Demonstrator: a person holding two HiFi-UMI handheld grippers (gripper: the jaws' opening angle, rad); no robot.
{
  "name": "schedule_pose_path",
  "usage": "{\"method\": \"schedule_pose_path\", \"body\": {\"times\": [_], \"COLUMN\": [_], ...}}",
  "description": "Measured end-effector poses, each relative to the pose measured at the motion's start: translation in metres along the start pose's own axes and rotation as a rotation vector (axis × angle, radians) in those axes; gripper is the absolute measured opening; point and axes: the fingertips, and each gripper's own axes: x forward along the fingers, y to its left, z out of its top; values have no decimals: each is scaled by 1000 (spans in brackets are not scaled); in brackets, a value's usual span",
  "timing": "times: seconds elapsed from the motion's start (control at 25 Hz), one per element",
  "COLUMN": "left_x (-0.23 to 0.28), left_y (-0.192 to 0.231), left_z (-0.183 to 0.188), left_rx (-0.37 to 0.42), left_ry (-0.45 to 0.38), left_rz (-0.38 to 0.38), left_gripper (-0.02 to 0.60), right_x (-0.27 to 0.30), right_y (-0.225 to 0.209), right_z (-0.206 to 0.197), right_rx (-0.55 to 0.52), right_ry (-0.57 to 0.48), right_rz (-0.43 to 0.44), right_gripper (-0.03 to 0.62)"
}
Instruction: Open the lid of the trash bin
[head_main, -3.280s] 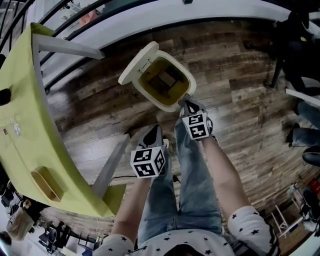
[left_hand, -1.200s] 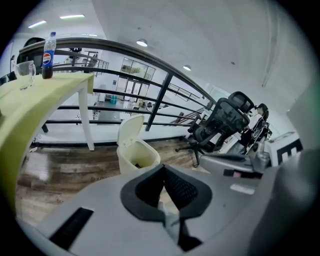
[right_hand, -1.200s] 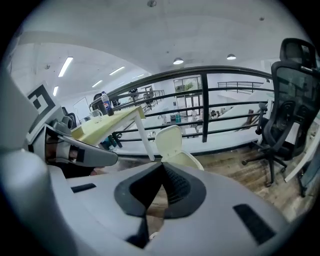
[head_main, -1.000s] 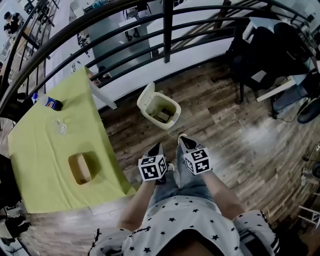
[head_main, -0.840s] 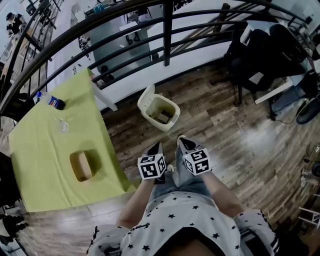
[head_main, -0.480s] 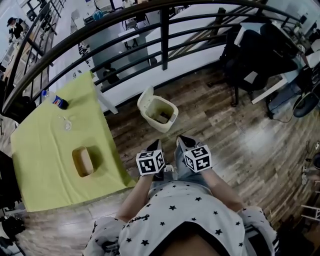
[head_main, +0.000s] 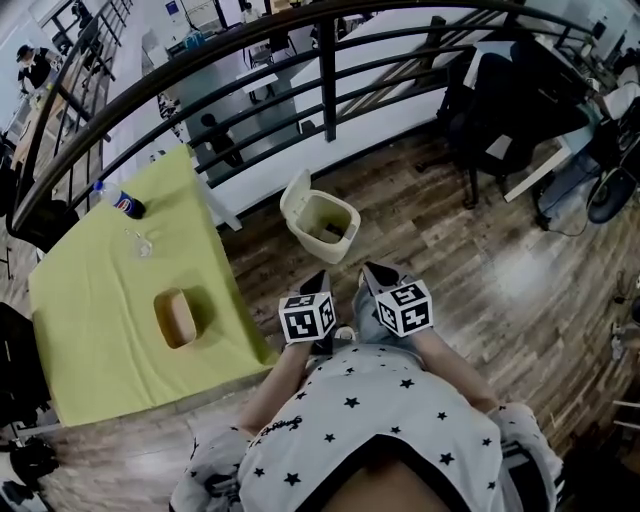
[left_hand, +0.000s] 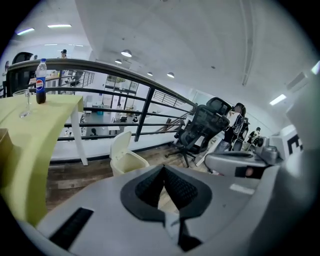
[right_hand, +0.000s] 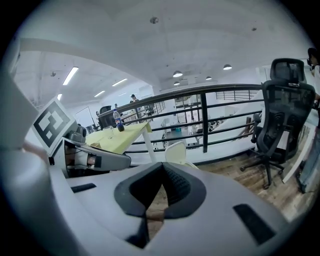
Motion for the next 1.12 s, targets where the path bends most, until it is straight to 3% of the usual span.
{"method": "schedule_pose_path", "body": {"times": [0.52,1.12], "left_x": [-5,6], "left_y": [5,6], "left_z": [7,8], "left_rx": [10,9], "left_ry": [-19,-5], "left_rz": [12,0], "left_gripper": [11,11], "right_x": [3,9], "right_y": [11,7], "right_z": [7,15], "right_rx": [-72,-50], "right_ry": [2,-21], "right_rz": [15,3], "right_gripper": [-6,-6]}}
